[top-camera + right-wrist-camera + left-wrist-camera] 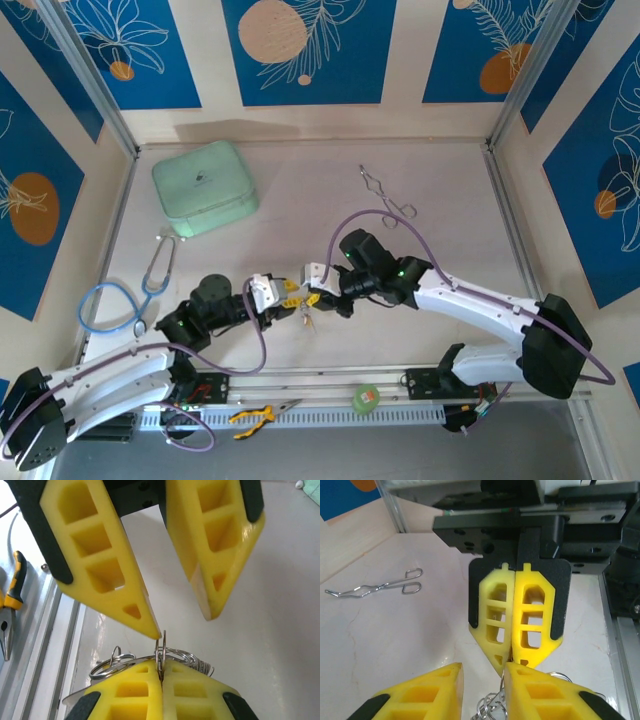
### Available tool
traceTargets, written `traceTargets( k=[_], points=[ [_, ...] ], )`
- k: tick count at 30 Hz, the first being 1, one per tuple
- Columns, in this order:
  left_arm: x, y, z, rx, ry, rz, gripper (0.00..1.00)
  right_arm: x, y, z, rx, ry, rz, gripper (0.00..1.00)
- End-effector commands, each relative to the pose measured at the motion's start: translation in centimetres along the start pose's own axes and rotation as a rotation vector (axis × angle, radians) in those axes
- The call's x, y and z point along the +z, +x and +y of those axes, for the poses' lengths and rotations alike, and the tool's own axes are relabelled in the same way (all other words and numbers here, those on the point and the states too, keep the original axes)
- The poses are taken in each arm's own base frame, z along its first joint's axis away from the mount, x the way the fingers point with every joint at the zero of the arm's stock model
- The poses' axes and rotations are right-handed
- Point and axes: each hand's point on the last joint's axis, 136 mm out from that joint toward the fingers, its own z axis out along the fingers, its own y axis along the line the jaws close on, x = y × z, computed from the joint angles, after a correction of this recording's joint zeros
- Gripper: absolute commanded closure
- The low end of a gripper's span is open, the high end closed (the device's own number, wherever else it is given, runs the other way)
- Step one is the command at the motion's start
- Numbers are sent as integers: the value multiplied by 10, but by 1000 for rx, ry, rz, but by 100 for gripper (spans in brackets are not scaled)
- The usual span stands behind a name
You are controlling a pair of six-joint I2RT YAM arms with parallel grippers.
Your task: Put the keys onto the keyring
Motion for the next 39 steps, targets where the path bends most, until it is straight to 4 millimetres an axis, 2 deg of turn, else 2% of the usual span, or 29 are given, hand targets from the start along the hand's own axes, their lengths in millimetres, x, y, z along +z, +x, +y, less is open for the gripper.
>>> traceTargets(
  k=[1, 7, 14, 19, 22, 23, 27, 32, 39],
  points=[
    [-1, 7, -7, 28, 49, 72, 72, -2, 9, 2, -30, -4, 109, 100],
    [0, 6, -16, 24, 112, 81, 72, -2, -5, 3, -51, -17, 108, 100],
    [4, 4, -16, 33, 118, 68, 80, 1, -19, 10, -75, -45, 77, 100],
    [6, 0, -14, 43, 108, 49, 88, 2, -23, 14, -88, -50, 68, 100],
    [5, -2, -12, 43, 100, 36, 100, -3, -27, 14, -87, -35, 24, 100],
    [5, -3, -12, 40, 96, 29, 100, -5, -28, 12, -74, -22, 3, 98],
    [1, -6, -10, 8, 67, -24, 100, -19, -22, 0, 7, 29, -99, 73],
    [-1, -5, -11, -46, 53, -82, 100, -15, -1, 2, 63, 28, -91, 70],
    [-2, -4, -9, -63, 37, -108, 100, -9, 0, 3, 79, 5, -94, 69]
  ],
)
